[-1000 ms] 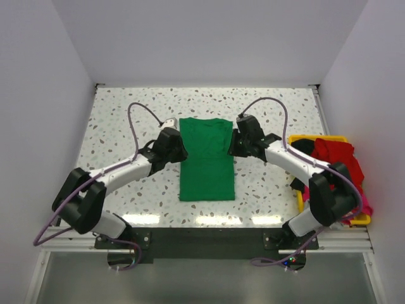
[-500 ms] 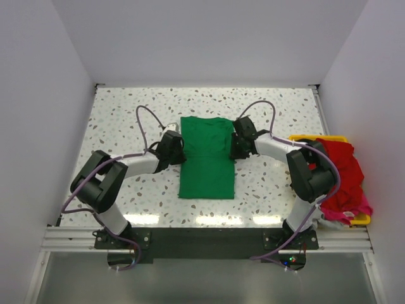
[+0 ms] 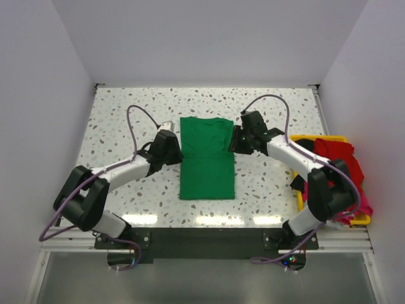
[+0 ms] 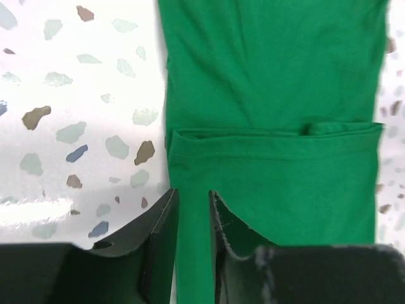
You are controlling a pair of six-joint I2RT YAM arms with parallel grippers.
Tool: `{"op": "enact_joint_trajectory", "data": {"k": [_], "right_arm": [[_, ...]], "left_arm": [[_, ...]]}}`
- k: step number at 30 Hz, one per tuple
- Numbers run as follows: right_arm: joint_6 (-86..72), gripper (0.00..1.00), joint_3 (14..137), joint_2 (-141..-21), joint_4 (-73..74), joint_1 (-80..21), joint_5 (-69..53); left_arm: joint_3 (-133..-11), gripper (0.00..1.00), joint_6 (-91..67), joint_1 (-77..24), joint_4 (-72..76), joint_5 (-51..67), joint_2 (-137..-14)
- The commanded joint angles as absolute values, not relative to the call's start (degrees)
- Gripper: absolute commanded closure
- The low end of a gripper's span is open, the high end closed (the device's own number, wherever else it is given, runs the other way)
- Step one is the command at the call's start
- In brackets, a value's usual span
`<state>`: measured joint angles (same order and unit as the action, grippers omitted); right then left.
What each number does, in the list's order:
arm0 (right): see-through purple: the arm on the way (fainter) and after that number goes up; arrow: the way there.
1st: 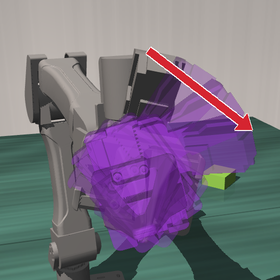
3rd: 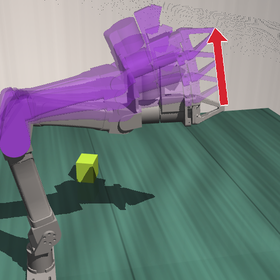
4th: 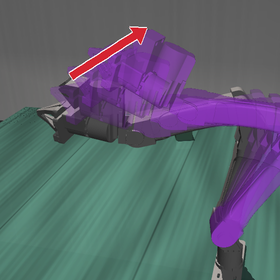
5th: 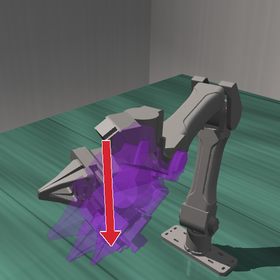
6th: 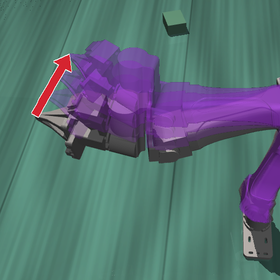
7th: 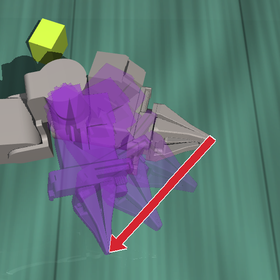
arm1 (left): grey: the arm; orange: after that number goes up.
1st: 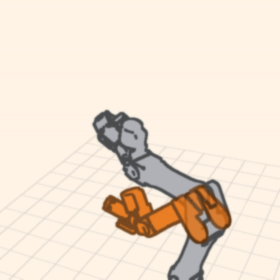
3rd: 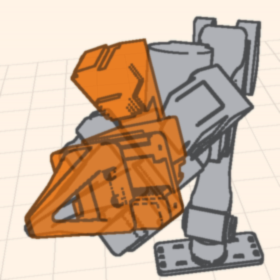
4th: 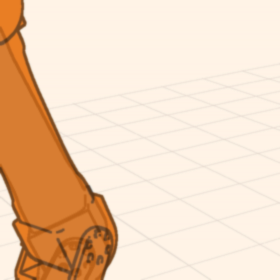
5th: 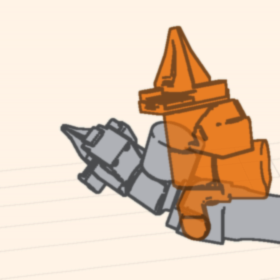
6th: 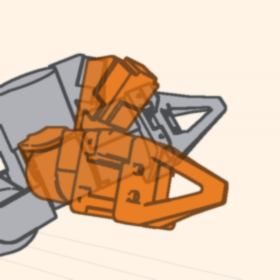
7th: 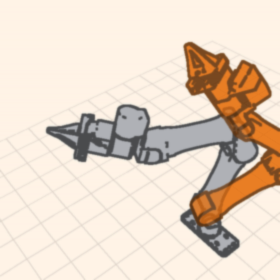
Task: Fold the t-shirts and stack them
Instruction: Fold the tshirt
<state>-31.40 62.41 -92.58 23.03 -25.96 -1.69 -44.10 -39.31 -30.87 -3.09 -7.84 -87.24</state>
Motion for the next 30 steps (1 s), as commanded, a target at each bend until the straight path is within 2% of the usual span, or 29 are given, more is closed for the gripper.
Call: {"op": "enact_joint_trajectory", "data": {"k": [1, 2, 5, 11, 14, 20, 30], "right_arm": [[-31.02, 0.56, 58.73, -83.27, 25.05, -25.75, -4.74], [-31.20, 0.54, 54.97, -81.75, 24.79, -25.84, -5.88], [-32.51, 0.50, 46.45, -74.90, 23.38, -25.84, -9.66], [-38.75, 0.51, 32.63, -64.09, 21.01, -31.00, -11.25], [-42.09, 0.52, 29.20, -63.02, 19.87, -35.84, -9.06], [-46.93, 0.53, 23.91, -60.56, 15.74, -36.74, -7.73], [-49.30, 0.53, 23.20, -63.02, 10.73, -36.65, -8.35]], "left_arm": [[-42.02, 0.69, -38.49, -30.59, -5.54, -6.87, -79.29], [-40.71, 0.64, -38.84, -30.59, -5.45, -6.16, -77.89], [-35.08, 0.60, -40.25, -30.59, -4.22, -1.77, -71.48], [-24.53, 0.55, -42.54, -30.67, -2.20, 7.11, -63.47], [-20.93, 0.54, -43.06, -30.76, -1.76, 10.28, -60.40], [-14.95, 0.54, -44.03, -31.20, -0.88, 14.23, -55.73], [-11.16, 0.54, -47.10, -33.74, 7.20, 15.39, -58.18]]}}
